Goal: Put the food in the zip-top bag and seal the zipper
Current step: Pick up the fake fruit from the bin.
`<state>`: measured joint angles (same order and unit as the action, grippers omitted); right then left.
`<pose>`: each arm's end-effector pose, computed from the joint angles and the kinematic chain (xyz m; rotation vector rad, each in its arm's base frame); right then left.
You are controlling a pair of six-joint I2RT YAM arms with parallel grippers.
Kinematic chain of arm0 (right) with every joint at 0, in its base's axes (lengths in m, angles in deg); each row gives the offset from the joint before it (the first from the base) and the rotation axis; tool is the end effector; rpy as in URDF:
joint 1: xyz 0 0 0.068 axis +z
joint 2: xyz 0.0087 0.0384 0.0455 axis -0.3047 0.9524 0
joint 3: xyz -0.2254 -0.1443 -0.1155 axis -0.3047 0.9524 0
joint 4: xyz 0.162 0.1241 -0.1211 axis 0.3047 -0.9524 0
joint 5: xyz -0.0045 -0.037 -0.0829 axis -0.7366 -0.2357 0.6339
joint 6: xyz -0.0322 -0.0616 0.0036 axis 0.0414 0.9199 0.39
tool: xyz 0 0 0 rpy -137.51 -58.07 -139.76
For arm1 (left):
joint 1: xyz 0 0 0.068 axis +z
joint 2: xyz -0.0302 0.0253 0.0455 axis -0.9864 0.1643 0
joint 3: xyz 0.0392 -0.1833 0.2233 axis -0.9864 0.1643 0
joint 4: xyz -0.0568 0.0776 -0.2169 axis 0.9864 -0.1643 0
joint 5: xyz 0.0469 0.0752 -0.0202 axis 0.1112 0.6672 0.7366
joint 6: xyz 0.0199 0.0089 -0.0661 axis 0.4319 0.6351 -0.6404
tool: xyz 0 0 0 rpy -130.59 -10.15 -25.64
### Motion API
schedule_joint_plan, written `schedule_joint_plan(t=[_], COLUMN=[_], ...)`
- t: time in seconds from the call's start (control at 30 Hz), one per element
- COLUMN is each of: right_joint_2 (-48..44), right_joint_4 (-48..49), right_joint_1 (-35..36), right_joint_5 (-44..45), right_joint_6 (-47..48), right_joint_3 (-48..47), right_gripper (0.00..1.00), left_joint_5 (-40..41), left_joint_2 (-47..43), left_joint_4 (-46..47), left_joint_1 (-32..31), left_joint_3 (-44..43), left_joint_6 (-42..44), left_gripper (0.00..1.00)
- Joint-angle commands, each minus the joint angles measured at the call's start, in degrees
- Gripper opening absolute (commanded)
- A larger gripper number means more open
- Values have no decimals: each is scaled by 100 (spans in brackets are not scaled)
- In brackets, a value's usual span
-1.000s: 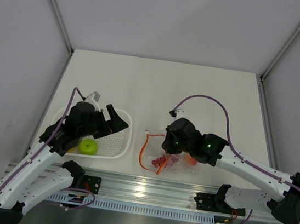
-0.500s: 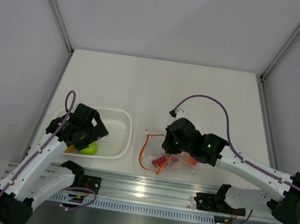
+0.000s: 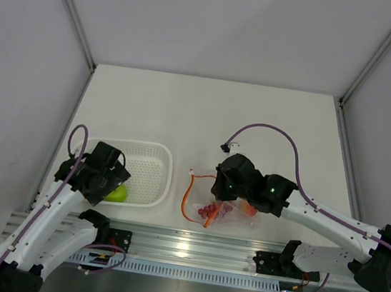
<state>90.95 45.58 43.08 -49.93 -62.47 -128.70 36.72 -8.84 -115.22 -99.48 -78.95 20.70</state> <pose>0.1179 0.1918 0.3025 -0.3848 2.4220 0.6208 0.0780 -0.0082 0.2461 -1.1389 2.4224 -0.0074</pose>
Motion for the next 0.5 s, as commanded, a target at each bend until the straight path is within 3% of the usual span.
schedule_joint_plan(t=[0.0,0.47], right_joint_2=[-89,-177], right_joint_4=[35,-18], right_joint_1=[27,9], right_joint_5=[94,147], right_joint_6=[40,22], right_joint_3=[-5,65], right_gripper=[0,0], left_joint_5=[200,-363], left_joint_2=[32,893], left_joint_4=[-19,649], left_joint_1=[127,566], left_joint_3=[95,560], left_joint_6=[-271,-78], left_gripper=[99,99])
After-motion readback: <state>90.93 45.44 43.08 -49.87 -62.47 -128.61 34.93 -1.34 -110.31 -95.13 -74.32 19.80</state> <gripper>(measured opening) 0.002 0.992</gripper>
